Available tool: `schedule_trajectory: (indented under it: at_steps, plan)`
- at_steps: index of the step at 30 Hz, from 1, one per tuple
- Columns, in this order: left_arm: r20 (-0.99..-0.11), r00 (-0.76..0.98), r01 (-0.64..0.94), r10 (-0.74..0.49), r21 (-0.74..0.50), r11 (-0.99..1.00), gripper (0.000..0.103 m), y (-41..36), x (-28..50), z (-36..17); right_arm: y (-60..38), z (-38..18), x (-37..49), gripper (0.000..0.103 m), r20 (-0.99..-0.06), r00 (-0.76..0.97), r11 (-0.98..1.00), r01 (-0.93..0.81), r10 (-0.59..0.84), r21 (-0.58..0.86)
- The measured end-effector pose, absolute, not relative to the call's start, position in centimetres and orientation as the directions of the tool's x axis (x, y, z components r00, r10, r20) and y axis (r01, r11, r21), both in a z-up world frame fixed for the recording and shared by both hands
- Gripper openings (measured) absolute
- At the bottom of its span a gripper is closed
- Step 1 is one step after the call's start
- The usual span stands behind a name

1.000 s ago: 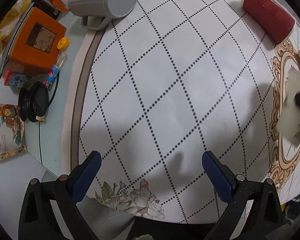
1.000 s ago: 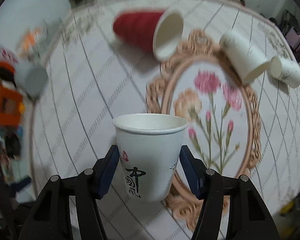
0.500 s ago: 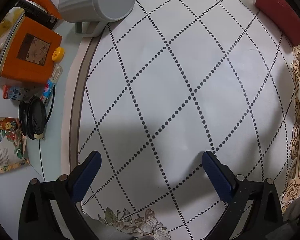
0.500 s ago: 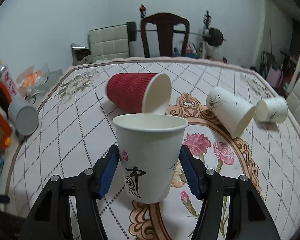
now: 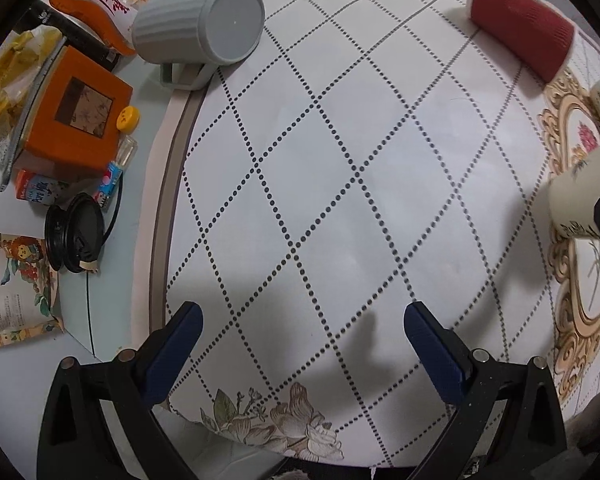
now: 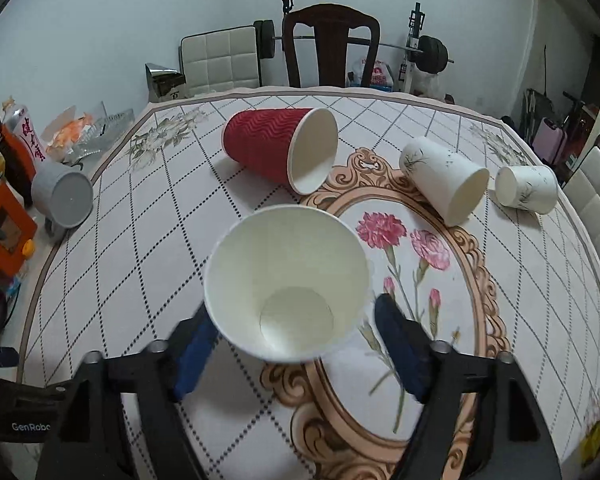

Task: Flip cup upright
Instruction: 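Lower the white cup onto the flower oval and open the right gripper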

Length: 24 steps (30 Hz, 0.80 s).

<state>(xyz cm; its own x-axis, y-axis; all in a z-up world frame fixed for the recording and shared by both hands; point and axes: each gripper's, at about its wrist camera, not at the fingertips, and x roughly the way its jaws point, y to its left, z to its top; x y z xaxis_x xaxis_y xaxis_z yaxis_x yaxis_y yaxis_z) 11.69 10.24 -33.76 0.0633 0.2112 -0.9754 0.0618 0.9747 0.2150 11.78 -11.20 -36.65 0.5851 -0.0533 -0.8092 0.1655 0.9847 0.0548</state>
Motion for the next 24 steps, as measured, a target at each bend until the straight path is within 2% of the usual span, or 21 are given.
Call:
schedule_trajectory:
  at_steps: [2,7,11,18,24]
  plan:
    - [-0.974,0.077,0.068,0.211,0.216,0.974,0.103,10.3,11.0,-32.9,-11.2,-36.3,11.2,0.087,-0.813,0.58,0.985,0.163,-0.054,0.052]
    - [-0.972,0.121,0.075,0.199,0.209,0.975,0.103,9.2,9.5,-30.4,-11.8,-35.1,9.3,0.089,-0.83,0.555,0.984,0.175,-0.063,0.043]
    - [-0.968,0.168,0.075,0.184,0.198,0.977,0.103,6.3,8.3,-28.6,-13.0,-33.2,7.8,0.102,-0.845,0.526,0.978,0.207,-0.093,0.021]
    - [-0.947,0.289,0.076,0.14,0.168,0.983,0.103,5.0,5.2,-21.7,-15.1,-26.6,4.0,0.103,-0.853,0.507,0.975,0.224,-0.122,-0.006]
    - [-0.909,0.405,0.088,0.094,0.142,0.986,0.103,3.1,1.0,-14.5,-16.5,-18.2,-0.3,0.103,-0.831,0.54,0.978,0.209,-0.132,-0.02]
